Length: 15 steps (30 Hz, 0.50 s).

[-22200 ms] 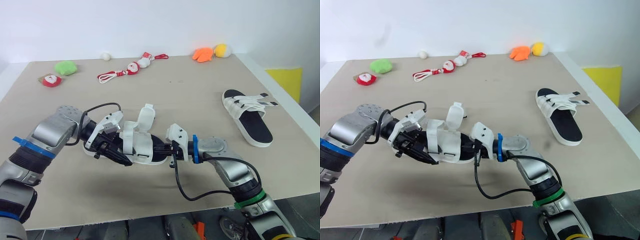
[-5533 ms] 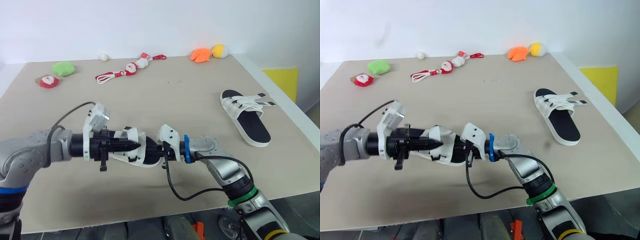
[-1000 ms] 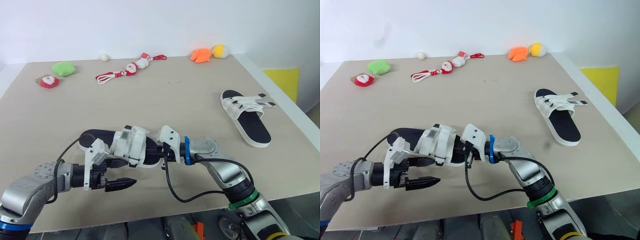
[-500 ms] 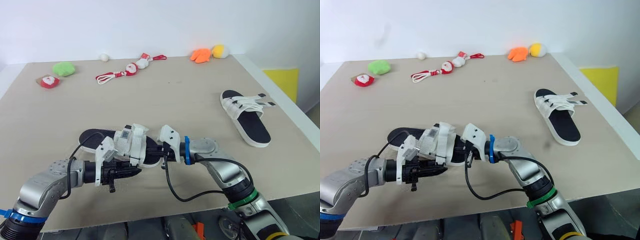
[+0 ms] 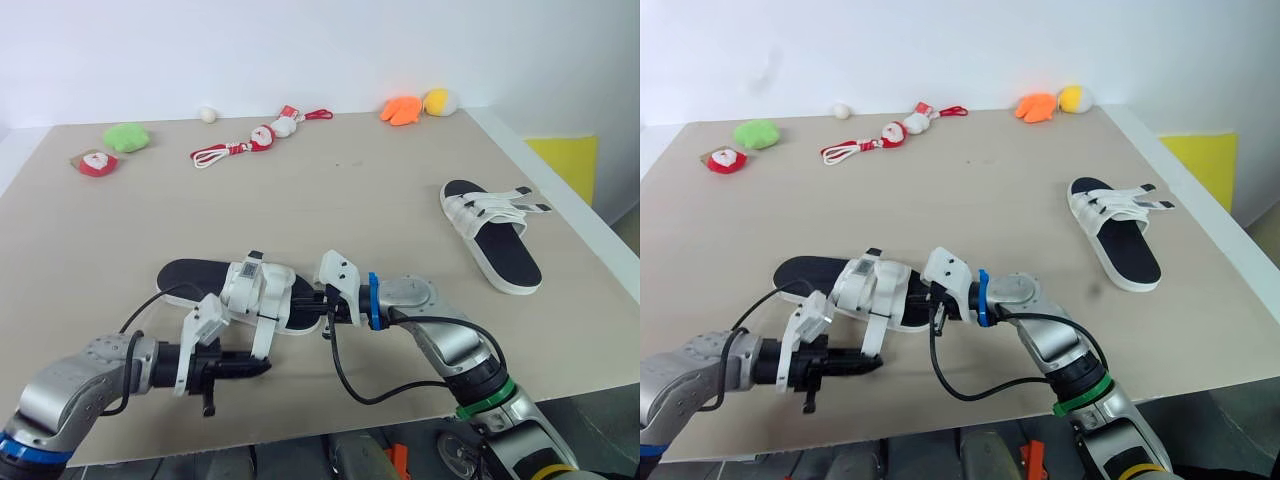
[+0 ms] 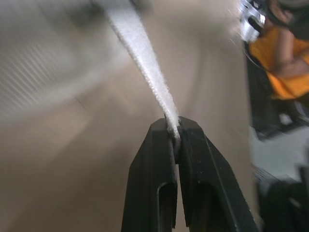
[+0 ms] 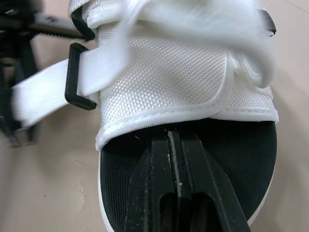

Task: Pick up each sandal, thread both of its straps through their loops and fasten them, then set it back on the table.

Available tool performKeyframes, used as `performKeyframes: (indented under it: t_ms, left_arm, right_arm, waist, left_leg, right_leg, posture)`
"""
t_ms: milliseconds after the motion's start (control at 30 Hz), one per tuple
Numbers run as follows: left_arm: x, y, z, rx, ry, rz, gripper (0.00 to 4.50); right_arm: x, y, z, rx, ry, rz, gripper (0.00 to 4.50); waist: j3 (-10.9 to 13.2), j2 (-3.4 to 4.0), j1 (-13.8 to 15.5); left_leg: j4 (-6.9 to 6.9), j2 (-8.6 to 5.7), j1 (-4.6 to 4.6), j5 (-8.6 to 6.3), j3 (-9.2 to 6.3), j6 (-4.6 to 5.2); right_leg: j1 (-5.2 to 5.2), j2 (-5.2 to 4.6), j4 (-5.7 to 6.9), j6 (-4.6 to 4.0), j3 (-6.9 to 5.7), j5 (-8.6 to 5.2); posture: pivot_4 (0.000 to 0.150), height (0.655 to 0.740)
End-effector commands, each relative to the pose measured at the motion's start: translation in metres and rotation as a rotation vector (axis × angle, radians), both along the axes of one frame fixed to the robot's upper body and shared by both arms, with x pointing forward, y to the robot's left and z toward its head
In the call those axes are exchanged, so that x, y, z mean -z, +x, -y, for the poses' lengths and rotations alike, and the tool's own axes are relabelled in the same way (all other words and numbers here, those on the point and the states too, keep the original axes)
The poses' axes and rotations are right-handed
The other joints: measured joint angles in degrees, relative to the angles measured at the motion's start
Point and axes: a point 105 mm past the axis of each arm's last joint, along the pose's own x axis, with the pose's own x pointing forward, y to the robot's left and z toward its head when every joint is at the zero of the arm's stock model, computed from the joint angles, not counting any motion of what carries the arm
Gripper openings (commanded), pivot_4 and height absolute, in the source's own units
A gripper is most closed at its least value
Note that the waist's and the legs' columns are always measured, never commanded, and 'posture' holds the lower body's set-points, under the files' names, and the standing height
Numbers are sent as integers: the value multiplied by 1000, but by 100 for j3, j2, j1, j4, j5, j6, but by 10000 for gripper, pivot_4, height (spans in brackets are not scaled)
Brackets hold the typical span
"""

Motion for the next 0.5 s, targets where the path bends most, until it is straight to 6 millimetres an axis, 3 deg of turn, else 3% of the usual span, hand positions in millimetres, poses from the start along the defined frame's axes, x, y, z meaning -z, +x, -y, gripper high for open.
performKeyframes:
  t_ms: [33,500]
  left_arm:
    - [-6,-9,-2,47,17,15,947]
    - [-1,-20,-3,49,49,-9,947]
  right_arm:
    - [13,-1,3,7,-40,-40,0]
    - [14,-3,1,-13,-44,-36,0]
  waist:
    - [0,0,0]
    - [0,0,1]
  left_leg:
    - [1,0,0,0,0,0]
    - [-2,1,-1,-1,5,-2]
  right_leg:
    - [-1,0,0,0,0,0]
    - [-6,-2,0,-1,1,0]
  posture:
    - [1500,7400]
    - [1500,7400]
